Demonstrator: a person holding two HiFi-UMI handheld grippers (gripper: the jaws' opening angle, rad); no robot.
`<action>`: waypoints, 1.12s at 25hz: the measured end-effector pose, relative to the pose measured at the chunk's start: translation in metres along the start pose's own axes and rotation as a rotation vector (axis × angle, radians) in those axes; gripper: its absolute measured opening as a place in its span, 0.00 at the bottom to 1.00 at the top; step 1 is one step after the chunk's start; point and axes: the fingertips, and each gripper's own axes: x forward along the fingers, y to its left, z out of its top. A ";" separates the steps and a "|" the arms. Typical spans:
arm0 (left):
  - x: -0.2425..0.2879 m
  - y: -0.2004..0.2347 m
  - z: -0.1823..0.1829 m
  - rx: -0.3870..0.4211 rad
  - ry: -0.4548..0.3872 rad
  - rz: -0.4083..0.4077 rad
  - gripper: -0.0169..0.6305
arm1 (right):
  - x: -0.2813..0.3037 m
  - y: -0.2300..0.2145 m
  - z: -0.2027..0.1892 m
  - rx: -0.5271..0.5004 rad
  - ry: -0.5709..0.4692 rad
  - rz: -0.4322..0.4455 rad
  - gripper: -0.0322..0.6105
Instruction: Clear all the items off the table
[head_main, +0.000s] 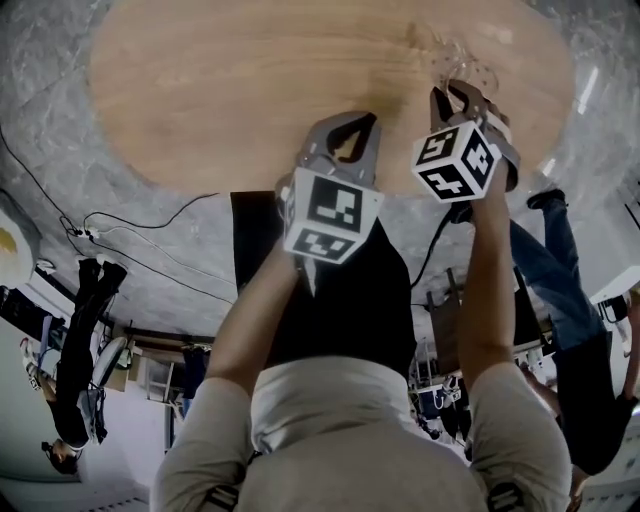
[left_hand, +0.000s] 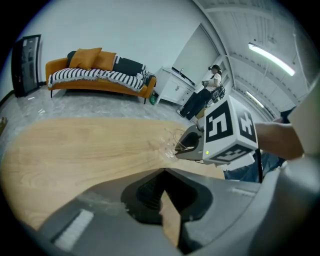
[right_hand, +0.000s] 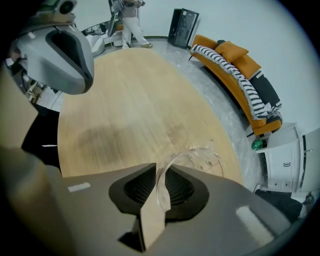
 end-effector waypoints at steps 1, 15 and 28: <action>-0.001 0.002 -0.001 -0.004 0.000 0.000 0.06 | 0.002 0.001 0.001 -0.003 0.009 0.001 0.15; -0.004 -0.002 -0.011 -0.029 0.009 0.007 0.06 | 0.021 0.004 -0.013 -0.094 0.151 -0.015 0.18; -0.043 0.012 -0.007 -0.015 -0.034 0.079 0.06 | -0.017 0.038 0.041 0.086 -0.099 0.075 0.12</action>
